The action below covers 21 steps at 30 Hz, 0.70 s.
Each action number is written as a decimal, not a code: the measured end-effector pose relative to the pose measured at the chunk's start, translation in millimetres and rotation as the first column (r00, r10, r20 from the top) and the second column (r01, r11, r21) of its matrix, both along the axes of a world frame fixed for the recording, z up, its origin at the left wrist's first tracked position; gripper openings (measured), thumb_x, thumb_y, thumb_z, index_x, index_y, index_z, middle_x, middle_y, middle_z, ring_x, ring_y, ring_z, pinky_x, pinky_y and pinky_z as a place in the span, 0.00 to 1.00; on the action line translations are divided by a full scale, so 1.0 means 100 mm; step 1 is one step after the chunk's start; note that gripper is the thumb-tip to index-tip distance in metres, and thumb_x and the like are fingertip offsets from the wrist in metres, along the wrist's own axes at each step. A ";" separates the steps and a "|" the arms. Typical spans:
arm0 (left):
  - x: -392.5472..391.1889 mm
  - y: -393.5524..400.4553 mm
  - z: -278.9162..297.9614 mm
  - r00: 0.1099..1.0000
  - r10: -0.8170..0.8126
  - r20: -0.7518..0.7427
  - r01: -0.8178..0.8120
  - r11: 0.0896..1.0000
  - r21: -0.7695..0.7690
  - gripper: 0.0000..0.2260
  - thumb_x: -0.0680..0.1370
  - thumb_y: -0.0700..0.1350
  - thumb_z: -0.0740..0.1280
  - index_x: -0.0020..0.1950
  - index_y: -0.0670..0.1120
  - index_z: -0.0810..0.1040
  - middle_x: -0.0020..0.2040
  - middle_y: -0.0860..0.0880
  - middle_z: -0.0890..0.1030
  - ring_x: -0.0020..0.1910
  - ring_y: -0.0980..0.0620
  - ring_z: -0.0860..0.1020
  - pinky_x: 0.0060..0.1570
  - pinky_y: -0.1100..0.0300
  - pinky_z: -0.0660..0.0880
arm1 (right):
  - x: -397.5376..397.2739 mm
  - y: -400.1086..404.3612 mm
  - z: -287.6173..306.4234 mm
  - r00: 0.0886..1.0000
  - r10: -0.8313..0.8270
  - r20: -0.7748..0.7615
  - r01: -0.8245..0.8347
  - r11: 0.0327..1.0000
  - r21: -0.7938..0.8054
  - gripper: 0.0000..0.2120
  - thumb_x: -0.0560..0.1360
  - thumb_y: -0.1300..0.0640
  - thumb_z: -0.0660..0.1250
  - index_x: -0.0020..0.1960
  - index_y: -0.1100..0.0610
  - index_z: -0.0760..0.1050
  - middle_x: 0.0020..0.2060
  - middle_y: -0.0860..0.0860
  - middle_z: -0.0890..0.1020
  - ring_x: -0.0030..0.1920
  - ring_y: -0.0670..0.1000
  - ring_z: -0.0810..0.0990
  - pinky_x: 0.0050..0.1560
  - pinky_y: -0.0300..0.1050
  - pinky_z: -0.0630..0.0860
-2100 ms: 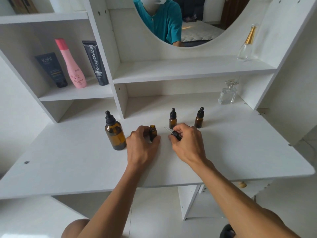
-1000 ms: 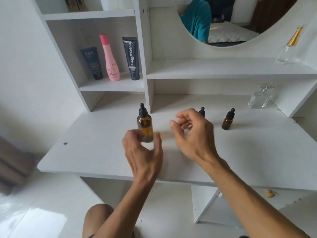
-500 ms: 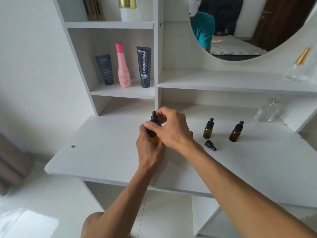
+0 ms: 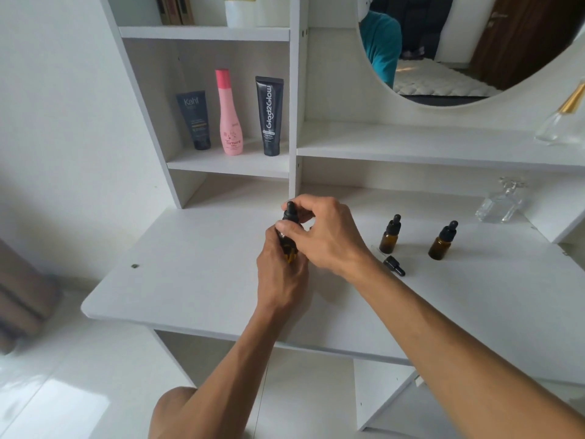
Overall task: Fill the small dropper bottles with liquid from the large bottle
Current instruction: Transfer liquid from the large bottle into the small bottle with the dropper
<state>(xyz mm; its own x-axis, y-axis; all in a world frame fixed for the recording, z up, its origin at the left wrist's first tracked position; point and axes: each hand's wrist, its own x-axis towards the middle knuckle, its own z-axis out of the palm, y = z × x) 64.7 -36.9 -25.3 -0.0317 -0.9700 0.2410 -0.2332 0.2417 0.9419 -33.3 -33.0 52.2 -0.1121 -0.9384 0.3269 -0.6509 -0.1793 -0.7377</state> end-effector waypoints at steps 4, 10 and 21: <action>0.00 0.00 0.02 1.000 -0.011 -0.005 0.010 1.000 -0.013 0.12 0.80 0.39 0.68 0.59 0.51 0.71 0.47 0.61 0.80 0.43 0.72 0.78 0.40 0.75 0.72 | -0.01 -0.03 0.02 0.999 -0.019 0.033 0.020 1.000 -0.023 0.10 0.70 0.52 0.78 0.46 0.55 0.82 0.40 0.47 0.85 0.43 0.48 0.83 0.42 0.35 0.77; 0.02 -0.01 0.01 1.000 -0.001 0.002 0.001 0.999 -0.039 0.12 0.78 0.42 0.71 0.60 0.48 0.74 0.44 0.59 0.81 0.40 0.69 0.79 0.38 0.75 0.71 | -0.10 -0.04 0.13 0.997 0.066 -0.035 -0.064 0.997 0.052 0.10 0.71 0.54 0.77 0.51 0.54 0.82 0.44 0.46 0.85 0.45 0.46 0.83 0.41 0.30 0.74; 0.08 -0.08 -0.03 1.000 0.011 0.019 -0.010 0.997 -0.075 0.10 0.75 0.47 0.76 0.50 0.50 0.76 0.36 0.57 0.80 0.33 0.61 0.78 0.35 0.70 0.70 | -0.08 -0.04 0.20 0.995 0.066 -0.073 -0.062 0.997 0.044 0.11 0.69 0.52 0.79 0.48 0.54 0.82 0.41 0.46 0.84 0.41 0.44 0.82 0.41 0.30 0.76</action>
